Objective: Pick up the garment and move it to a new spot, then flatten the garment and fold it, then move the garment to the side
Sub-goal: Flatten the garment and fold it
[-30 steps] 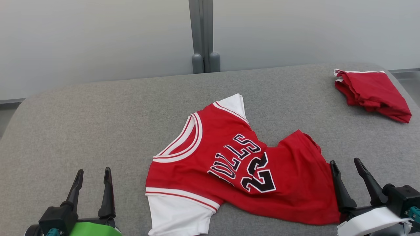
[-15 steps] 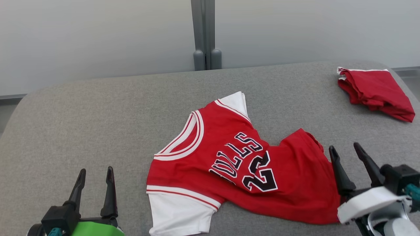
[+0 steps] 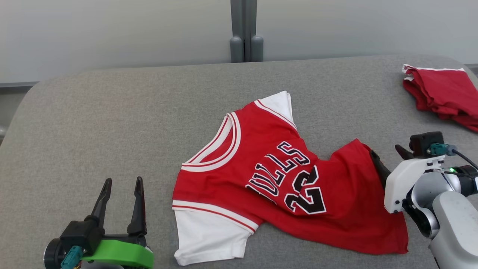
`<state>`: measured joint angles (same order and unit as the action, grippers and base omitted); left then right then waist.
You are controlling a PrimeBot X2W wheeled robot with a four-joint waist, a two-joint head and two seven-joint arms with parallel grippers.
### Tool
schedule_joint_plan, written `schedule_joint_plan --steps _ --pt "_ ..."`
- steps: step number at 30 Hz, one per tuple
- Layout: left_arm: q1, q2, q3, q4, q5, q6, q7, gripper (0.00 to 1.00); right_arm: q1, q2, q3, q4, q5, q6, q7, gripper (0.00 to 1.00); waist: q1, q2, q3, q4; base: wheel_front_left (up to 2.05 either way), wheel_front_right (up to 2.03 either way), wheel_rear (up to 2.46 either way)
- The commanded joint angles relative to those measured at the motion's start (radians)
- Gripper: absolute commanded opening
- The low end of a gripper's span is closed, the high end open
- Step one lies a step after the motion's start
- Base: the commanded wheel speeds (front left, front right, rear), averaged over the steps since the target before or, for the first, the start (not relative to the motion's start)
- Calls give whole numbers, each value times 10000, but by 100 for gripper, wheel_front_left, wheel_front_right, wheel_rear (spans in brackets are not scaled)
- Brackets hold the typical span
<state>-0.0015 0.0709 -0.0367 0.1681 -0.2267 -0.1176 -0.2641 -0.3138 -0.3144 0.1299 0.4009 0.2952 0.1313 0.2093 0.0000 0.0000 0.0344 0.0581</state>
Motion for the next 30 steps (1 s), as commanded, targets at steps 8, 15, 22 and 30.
schedule_joint_plan --steps 8,15,22,30 --pt "-576 -98 -188 83 -1 -44 0 100 -1070 -279 730 2138 409 -14 988 100 0 0 727 553 0 0 0" --pt "-711 -149 -235 128 -1 -57 0 100 -1624 -332 1186 2925 1201 -14 878 0 0 0 907 709 0 0 0" --pt "-833 -171 -250 149 14 -62 0 100 -2884 -519 1182 3281 1479 -14 -193 0 0 0 1018 790 0 0 0" --pt "-1102 -186 -437 227 -12 -82 0 100 -4492 -200 874 4969 1310 -14 -1392 0 0 0 1272 1032 0 0 0"
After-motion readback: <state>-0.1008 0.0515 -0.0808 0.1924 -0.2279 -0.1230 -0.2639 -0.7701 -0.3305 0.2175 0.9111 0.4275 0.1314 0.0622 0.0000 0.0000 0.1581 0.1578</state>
